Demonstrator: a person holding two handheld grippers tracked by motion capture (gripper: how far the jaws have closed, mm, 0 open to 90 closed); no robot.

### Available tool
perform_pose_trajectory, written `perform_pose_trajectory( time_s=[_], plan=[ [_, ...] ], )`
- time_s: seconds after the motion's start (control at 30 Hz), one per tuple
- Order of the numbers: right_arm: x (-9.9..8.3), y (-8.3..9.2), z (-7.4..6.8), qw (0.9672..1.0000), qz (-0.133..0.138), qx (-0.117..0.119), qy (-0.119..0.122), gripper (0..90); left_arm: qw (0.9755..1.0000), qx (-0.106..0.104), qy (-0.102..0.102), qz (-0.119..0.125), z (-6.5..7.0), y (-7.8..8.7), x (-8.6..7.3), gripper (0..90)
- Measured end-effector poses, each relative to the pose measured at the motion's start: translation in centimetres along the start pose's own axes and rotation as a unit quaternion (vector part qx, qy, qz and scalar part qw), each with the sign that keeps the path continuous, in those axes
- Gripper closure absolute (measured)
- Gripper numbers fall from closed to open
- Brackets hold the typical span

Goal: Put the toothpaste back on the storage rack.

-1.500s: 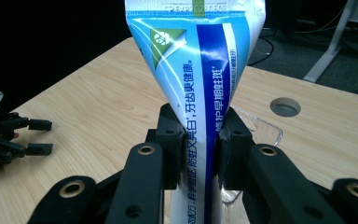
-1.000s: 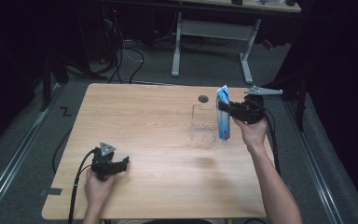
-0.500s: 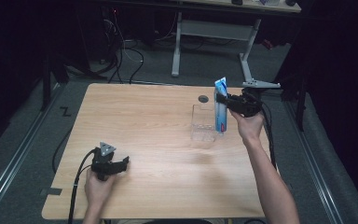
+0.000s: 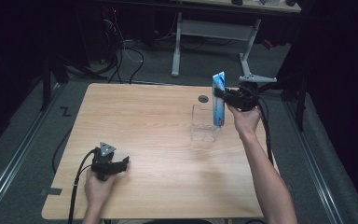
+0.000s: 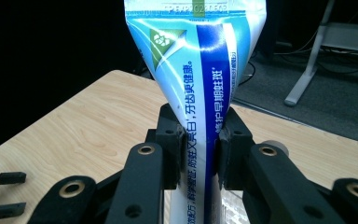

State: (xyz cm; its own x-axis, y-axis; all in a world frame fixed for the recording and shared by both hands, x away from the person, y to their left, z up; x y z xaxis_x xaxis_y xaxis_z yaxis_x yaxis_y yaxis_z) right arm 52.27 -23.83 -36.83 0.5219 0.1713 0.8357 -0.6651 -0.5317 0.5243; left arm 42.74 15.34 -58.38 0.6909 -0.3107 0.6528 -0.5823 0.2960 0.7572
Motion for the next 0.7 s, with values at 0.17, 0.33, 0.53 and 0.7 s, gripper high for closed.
perform_pose_trajectory(
  time_s=[0.17,0.33,0.53,0.7],
  plan=[
    [0.4,-0.5,0.2,1.0000,-0.002,-0.006,0.001,74.3,1.0000,0.000,0.000,-0.001,0.0,0.0,0.0,24.2],
    [0.6,-1.2,0.2,0.9999,-0.006,-0.013,0.003,74.1,1.0000,-0.001,0.000,-0.001,0.0,0.0,0.0,24.2],
    [0.6,-1.9,0.5,0.9997,-0.006,-0.023,-0.001,74.0,1.0000,0.000,-0.001,0.000,0.0,0.0,0.0,24.2],
    [0.5,-2.5,0.7,0.9995,-0.005,-0.030,-0.004,73.9,1.0000,0.000,-0.001,-0.001,0.0,0.0,0.0,24.2]
  ],
)
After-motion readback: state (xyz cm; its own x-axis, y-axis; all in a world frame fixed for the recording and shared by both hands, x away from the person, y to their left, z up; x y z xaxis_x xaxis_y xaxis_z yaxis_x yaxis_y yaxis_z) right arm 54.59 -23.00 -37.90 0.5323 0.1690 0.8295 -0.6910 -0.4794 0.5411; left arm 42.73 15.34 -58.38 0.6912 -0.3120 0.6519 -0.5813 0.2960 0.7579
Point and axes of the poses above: each handheld gripper's, and its own axes: y roughly backward along the jaws, x roughly out of its top, z roughly to its right, the point moved 7 cm from there along -y, roughly forward along the jaws, and after that the axes turned 7 degrees about -z, right-handed, at the moved point
